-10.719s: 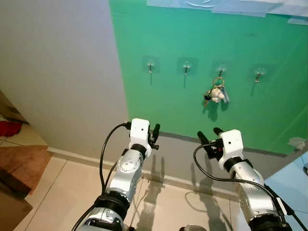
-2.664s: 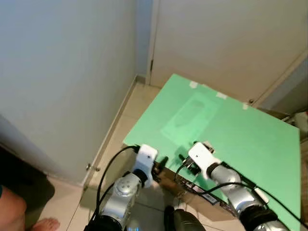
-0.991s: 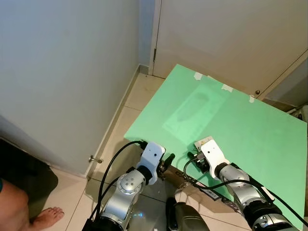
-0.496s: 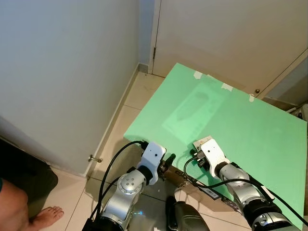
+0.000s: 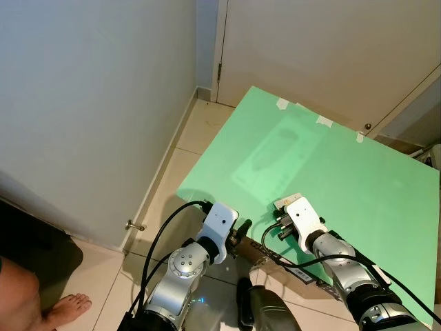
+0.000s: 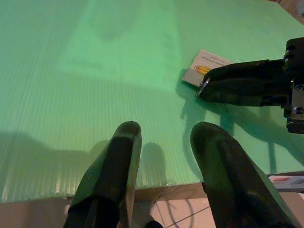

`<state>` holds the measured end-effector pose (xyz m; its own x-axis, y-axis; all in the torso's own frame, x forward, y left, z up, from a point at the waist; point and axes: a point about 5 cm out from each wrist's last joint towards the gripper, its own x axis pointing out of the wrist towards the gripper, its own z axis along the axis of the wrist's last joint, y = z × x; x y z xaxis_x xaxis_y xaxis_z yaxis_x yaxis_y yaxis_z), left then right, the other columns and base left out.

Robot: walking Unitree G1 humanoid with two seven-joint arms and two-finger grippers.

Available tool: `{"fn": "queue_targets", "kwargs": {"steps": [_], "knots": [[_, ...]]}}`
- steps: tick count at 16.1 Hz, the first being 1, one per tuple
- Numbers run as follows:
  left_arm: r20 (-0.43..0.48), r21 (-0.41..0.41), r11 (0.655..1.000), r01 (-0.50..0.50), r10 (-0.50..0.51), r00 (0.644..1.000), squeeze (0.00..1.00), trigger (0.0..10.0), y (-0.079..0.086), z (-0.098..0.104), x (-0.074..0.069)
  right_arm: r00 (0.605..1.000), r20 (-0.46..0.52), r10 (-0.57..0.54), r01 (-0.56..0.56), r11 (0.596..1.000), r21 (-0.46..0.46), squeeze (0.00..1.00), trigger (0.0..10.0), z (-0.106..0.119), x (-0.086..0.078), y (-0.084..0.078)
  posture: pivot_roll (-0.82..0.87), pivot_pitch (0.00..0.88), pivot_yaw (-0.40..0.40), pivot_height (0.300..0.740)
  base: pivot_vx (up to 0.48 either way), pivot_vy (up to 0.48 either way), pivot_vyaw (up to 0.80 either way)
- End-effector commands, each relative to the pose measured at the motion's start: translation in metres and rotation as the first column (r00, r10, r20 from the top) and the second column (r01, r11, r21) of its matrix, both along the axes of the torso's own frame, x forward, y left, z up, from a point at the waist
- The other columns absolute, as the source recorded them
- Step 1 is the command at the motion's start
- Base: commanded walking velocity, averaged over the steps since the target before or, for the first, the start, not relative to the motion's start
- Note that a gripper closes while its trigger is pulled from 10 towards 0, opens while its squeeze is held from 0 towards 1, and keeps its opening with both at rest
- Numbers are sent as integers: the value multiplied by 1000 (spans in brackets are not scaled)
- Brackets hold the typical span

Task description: Hang keys on a hook

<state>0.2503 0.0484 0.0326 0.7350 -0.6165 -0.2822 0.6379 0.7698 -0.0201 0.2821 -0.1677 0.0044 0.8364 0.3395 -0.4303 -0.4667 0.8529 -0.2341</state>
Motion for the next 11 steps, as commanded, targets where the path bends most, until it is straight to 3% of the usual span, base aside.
{"fn": "queue_targets", "kwargs": {"steps": [1, 8, 9, 10, 11], "knots": [[-21, -12, 1000, 21, -21, 1000, 0, 10000, -11, -2, -8, 999, -43, -23, 24, 1000, 1, 0, 0, -8, -6, -4, -52, 238, -83, 740, 0, 0, 0], [-20, -4, 1000, 27, -27, 999, 0, 10000, -11, -3, -7, 997, -33, -70, 72, 996, 60, 0, 0, -6, -5, -5, -56, 234, -79, 740, 0, 0, 0], [-20, -3, 1000, 27, -27, 999, 0, 10000, -11, -3, -7, 996, -34, -88, 90, 992, 83, 0, 0, -5, -4, -5, -56, 234, -79, 740, 0, 0, 0], [-17, -1, 1000, 29, -29, 999, 0, 10000, -11, -3, -7, 988, -37, -150, 155, 970, 187, 0, 0, -1, 0, -7, -60, 231, -77, 740, 0, 0, 0], [-16, -1, 1000, 29, -29, 999, 0, 10000, -11, -3, -6, 984, -40, -173, 178, 957, 228, 0, 0, 1, 1, -8, -60, 231, -77, 740, 0, 0, 0]]}}
